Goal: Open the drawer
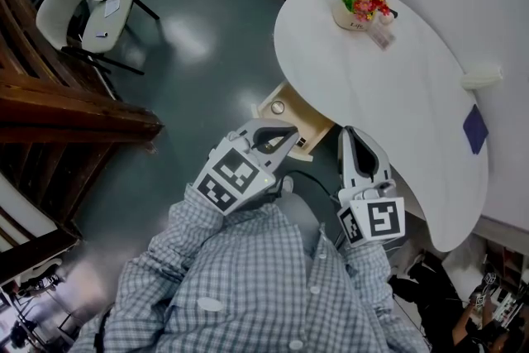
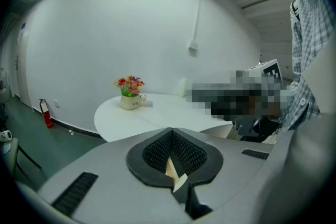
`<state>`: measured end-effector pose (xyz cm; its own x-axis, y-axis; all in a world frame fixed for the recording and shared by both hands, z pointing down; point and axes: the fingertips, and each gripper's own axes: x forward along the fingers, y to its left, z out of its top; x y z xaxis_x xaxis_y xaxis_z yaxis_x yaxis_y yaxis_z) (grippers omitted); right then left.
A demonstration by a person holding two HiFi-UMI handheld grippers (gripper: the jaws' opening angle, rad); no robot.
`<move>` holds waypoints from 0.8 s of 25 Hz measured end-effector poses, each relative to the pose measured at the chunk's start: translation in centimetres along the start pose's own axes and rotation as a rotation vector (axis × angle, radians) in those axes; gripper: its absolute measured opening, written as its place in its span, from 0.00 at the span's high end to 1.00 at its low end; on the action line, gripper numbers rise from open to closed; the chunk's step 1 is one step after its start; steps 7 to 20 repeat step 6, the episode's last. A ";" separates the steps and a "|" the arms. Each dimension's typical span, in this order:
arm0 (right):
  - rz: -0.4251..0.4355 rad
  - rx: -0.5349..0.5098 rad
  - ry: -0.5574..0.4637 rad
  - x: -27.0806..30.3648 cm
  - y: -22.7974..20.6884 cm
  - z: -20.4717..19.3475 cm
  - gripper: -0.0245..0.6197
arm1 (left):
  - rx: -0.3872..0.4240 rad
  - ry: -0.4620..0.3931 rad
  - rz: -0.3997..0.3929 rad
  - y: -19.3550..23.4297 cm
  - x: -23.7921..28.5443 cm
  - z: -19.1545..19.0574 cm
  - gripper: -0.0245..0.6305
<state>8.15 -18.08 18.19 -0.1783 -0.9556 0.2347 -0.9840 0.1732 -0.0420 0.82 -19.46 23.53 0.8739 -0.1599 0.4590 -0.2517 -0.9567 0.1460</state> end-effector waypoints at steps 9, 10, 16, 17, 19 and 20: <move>0.004 0.000 0.003 0.2 0.4 -0.2 0.95 | -0.003 0.003 0.009 0.4 -0.3 -0.3 0.95; 0.004 0.000 0.003 0.2 0.4 -0.2 0.95 | -0.003 0.003 0.009 0.4 -0.3 -0.3 0.95; 0.004 0.000 0.003 0.2 0.4 -0.2 0.95 | -0.003 0.003 0.009 0.4 -0.3 -0.3 0.95; 0.004 0.000 0.003 0.2 0.4 -0.2 0.95 | -0.003 0.003 0.009 0.4 -0.3 -0.3 0.95; 0.004 0.000 0.003 0.2 0.4 -0.2 0.95 | -0.003 0.003 0.009 0.4 -0.3 -0.3 0.95; 0.004 0.000 0.003 0.2 0.4 -0.2 0.95 | -0.003 0.003 0.009 0.4 -0.3 -0.3 0.95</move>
